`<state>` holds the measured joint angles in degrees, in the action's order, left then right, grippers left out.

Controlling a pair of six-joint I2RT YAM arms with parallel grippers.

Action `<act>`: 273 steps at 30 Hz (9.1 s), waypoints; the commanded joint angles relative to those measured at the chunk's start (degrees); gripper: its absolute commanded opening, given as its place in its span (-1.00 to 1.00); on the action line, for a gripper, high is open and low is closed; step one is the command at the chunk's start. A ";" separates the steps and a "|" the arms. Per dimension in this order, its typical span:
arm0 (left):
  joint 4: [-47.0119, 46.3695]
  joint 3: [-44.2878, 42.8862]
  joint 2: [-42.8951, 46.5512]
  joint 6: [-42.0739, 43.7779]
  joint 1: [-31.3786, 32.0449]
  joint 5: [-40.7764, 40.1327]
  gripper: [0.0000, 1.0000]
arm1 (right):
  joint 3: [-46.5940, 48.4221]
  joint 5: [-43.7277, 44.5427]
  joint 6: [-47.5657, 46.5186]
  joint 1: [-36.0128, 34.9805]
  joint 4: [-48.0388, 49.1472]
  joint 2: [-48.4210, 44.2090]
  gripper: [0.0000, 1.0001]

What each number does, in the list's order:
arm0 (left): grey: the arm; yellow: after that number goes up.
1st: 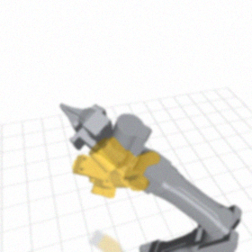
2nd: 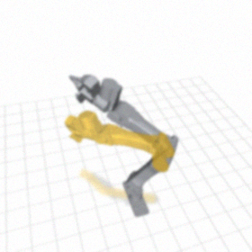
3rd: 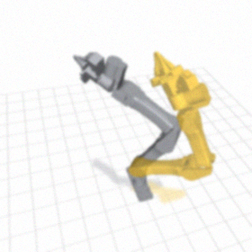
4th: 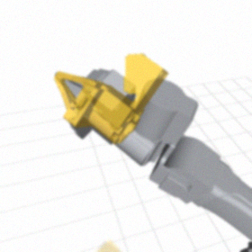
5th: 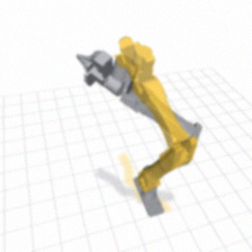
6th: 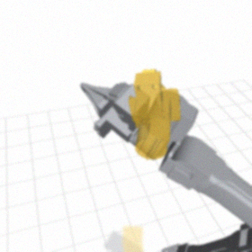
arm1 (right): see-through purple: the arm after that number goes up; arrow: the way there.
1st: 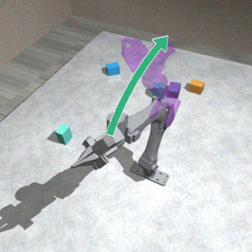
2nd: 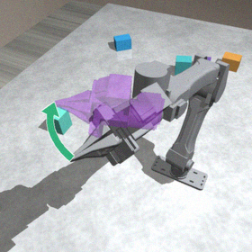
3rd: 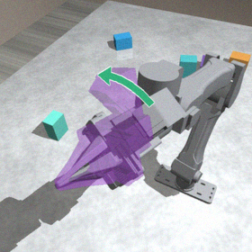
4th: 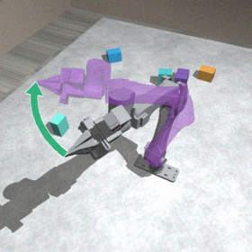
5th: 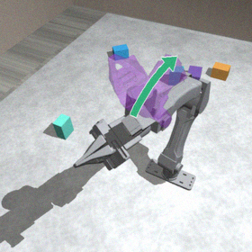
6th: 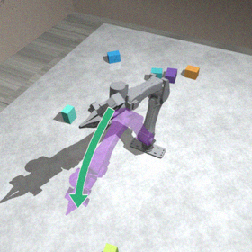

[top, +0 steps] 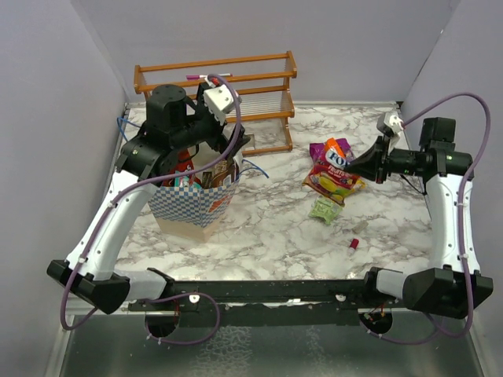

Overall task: Place the snacks into the paper bag
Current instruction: Place the snack in the paper bag, then pick up the snack from the center of the board, then place the snack in the paper bag.

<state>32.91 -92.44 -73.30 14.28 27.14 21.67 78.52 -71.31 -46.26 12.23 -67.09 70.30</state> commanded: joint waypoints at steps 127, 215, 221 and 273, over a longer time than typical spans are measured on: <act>16.37 16.48 4.67 10.09 -6.57 -25.47 -0.60 | -30.93 37.67 21.96 -16.97 53.79 -14.72 0.75; -3.23 -5.92 -4.76 -9.76 3.41 14.75 0.77 | -8.06 -0.60 33.84 -6.84 45.02 -5.05 -0.97; -9.30 -5.80 -8.95 -15.47 8.46 17.22 0.72 | -11.91 -3.07 39.74 -10.34 56.45 -7.86 -0.97; -3.74 -3.23 -2.77 1.78 12.44 -13.00 -1.00 | -30.08 19.30 27.08 -10.57 55.93 -19.57 0.55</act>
<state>25.34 -94.41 -80.90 6.35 41.41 23.49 49.39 -57.14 -16.47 1.83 -10.83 51.94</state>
